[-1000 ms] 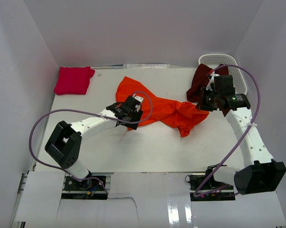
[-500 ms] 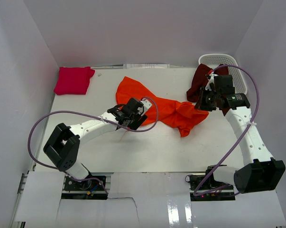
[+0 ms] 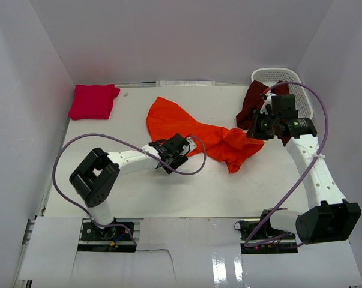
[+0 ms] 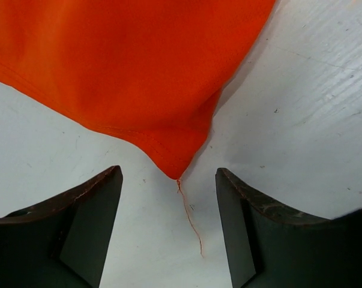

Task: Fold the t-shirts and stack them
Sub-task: Flatten out the tshirt

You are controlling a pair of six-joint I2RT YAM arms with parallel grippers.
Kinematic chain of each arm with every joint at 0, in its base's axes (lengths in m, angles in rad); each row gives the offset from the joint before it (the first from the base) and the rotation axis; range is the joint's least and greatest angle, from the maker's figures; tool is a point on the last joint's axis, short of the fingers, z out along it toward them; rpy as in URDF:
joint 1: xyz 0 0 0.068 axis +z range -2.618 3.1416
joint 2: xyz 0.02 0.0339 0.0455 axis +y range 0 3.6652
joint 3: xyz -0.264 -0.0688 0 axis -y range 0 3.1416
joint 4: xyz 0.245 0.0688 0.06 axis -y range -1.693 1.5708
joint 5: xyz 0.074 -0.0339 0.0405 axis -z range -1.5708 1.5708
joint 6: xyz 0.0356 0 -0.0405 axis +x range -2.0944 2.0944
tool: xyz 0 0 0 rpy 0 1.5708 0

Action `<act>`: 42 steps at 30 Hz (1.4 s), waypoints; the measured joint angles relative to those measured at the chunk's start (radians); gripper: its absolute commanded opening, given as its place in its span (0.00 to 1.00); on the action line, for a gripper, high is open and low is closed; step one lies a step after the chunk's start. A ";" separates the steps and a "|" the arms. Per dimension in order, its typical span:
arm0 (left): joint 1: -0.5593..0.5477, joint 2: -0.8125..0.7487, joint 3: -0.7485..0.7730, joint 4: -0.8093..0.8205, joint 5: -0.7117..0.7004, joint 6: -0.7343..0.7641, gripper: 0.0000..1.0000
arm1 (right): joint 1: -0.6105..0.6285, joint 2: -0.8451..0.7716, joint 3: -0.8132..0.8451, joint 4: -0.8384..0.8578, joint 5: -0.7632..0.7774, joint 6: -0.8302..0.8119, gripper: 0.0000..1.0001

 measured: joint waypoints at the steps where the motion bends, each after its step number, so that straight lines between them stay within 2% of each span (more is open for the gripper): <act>1: 0.000 0.016 0.000 0.002 -0.006 0.000 0.73 | 0.000 0.000 0.000 0.001 0.000 0.000 0.10; 7: 0.000 0.057 0.005 0.045 -0.029 0.007 0.70 | -0.003 0.000 0.000 0.001 -0.003 0.000 0.11; 18: 0.006 0.084 0.010 0.080 -0.011 0.014 0.44 | -0.008 0.000 0.000 0.001 -0.003 0.000 0.11; 27: 0.055 0.126 0.067 0.063 0.049 -0.002 0.43 | -0.013 0.000 0.000 0.001 -0.004 0.000 0.11; 28: 0.067 0.133 0.080 0.051 0.068 -0.006 0.38 | -0.013 0.000 0.000 0.001 -0.005 0.000 0.11; 29: 0.078 0.139 0.094 0.042 0.088 -0.013 0.23 | -0.013 -0.001 0.000 0.001 -0.005 0.000 0.10; 32: 0.127 0.182 0.157 -0.006 0.158 -0.043 0.00 | -0.013 -0.004 0.000 0.001 -0.008 0.000 0.08; 39: 0.185 0.225 0.238 -0.061 0.147 -0.193 0.00 | -0.013 0.007 -0.002 0.030 -0.007 -0.004 0.08; 42: 0.229 0.225 0.275 -0.091 0.163 -0.274 0.00 | -0.014 0.072 0.009 0.061 -0.021 -0.001 0.08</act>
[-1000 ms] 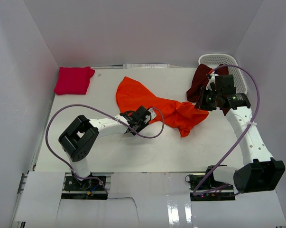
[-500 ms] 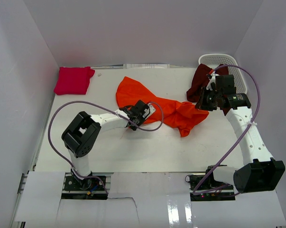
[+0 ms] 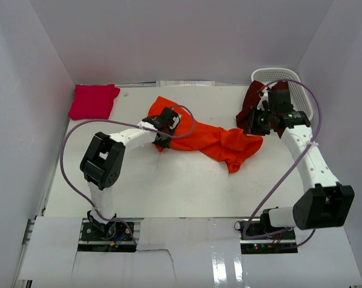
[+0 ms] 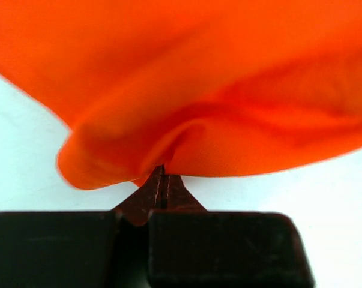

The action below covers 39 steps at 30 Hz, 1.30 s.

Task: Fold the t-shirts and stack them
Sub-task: Flatten out the tshirt

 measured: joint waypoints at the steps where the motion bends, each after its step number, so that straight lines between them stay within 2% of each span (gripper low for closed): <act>1: 0.021 0.000 0.028 -0.016 0.004 -0.026 0.00 | -0.001 0.039 0.015 0.001 -0.011 0.006 0.08; 6: 0.101 -0.011 0.188 -0.057 0.000 -0.131 0.00 | -0.003 0.162 0.088 0.017 -0.048 0.040 0.08; 11: 0.187 -0.087 0.309 -0.120 0.052 -0.252 0.00 | -0.003 0.166 0.273 0.015 -0.076 0.047 0.08; 17: 0.356 -0.184 0.426 -0.187 0.091 -0.336 0.00 | -0.003 0.155 0.485 0.019 -0.083 0.024 0.08; 23: 0.424 -0.288 0.431 -0.232 0.095 -0.378 0.00 | -0.003 0.141 0.547 0.032 -0.113 0.020 0.08; 28: 0.426 -0.410 0.411 -0.221 0.098 -0.386 0.00 | -0.003 0.026 0.474 0.098 -0.166 0.011 0.08; 34: 0.425 -0.694 0.303 -0.148 0.089 -0.389 0.00 | -0.003 -0.181 0.472 0.206 -0.194 -0.029 0.08; 39: 0.425 -0.943 0.163 -0.020 0.070 -0.389 0.00 | -0.003 -0.374 0.420 0.353 -0.221 -0.046 0.08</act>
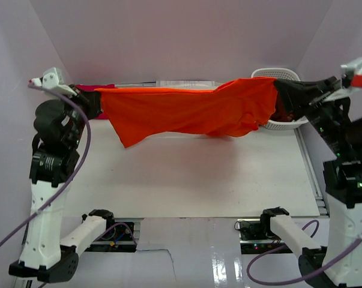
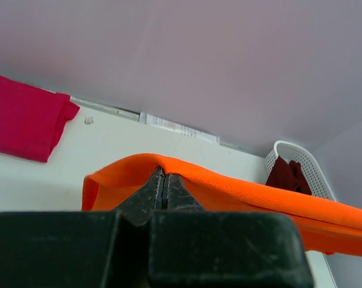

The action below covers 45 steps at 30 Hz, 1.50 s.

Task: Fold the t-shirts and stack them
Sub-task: Flatten out the tshirt

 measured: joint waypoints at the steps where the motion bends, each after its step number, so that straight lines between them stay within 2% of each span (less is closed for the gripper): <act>1: 0.000 -0.047 -0.033 0.015 -0.007 0.000 0.00 | 0.000 -0.036 -0.019 0.022 -0.004 -0.002 0.08; 10: 0.000 -0.388 -0.184 0.106 -0.063 -0.008 0.00 | 0.000 -0.331 -0.143 0.220 -0.087 0.058 0.08; 17: 0.000 -0.605 -0.287 0.153 -0.102 -0.031 0.00 | 0.005 -0.426 -0.162 0.276 -0.124 0.120 0.08; 32: 0.000 -0.617 -0.266 0.192 -0.088 -0.067 0.00 | 0.014 -0.431 -0.004 0.323 -0.119 0.144 0.08; 39: 0.000 -0.616 -0.308 0.185 -0.090 -0.084 0.00 | 0.031 -0.493 -0.187 0.343 -0.072 0.186 0.08; 45: 0.000 -0.601 -0.468 0.181 -0.093 -0.111 0.00 | 0.032 -0.485 -0.400 0.280 -0.017 0.231 0.08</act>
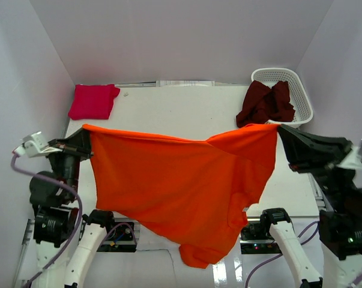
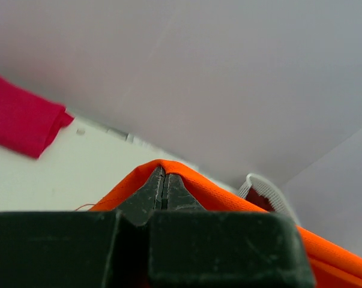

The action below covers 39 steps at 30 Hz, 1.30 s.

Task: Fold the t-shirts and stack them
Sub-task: Flatten out the tshirt

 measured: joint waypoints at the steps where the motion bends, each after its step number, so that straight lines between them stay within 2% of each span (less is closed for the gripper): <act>1: 0.000 0.014 -0.032 -0.003 0.000 -0.007 0.00 | 0.000 0.010 -0.035 -0.009 0.012 0.005 0.08; 6: 0.000 0.155 -0.166 0.039 -0.006 -0.013 0.00 | 0.000 0.100 -0.203 -0.037 0.065 0.027 0.08; 10: 0.000 0.356 -0.220 0.109 -0.026 -0.008 0.00 | 0.000 0.281 -0.322 -0.027 0.088 0.051 0.08; 18: 0.000 0.818 -0.200 0.273 -0.053 -0.010 0.00 | 0.001 0.760 -0.263 -0.043 0.073 0.050 0.08; 22: 0.000 1.030 -0.116 0.326 -0.060 -0.006 0.00 | 0.001 0.932 -0.232 -0.039 0.071 0.048 0.08; 28: 0.001 1.334 0.115 0.346 -0.077 0.026 0.00 | 0.000 1.171 -0.083 -0.014 0.072 0.036 0.08; 34: 0.001 1.553 0.327 0.330 -0.079 0.076 0.00 | 0.000 1.360 0.072 -0.007 0.075 0.013 0.08; 35: 0.001 1.583 0.359 0.318 -0.079 0.084 0.01 | 0.000 1.385 0.095 -0.013 0.076 0.009 0.08; 39: 0.003 1.683 0.460 0.280 -0.078 0.118 0.35 | 0.000 1.478 0.202 -0.032 0.082 -0.011 0.08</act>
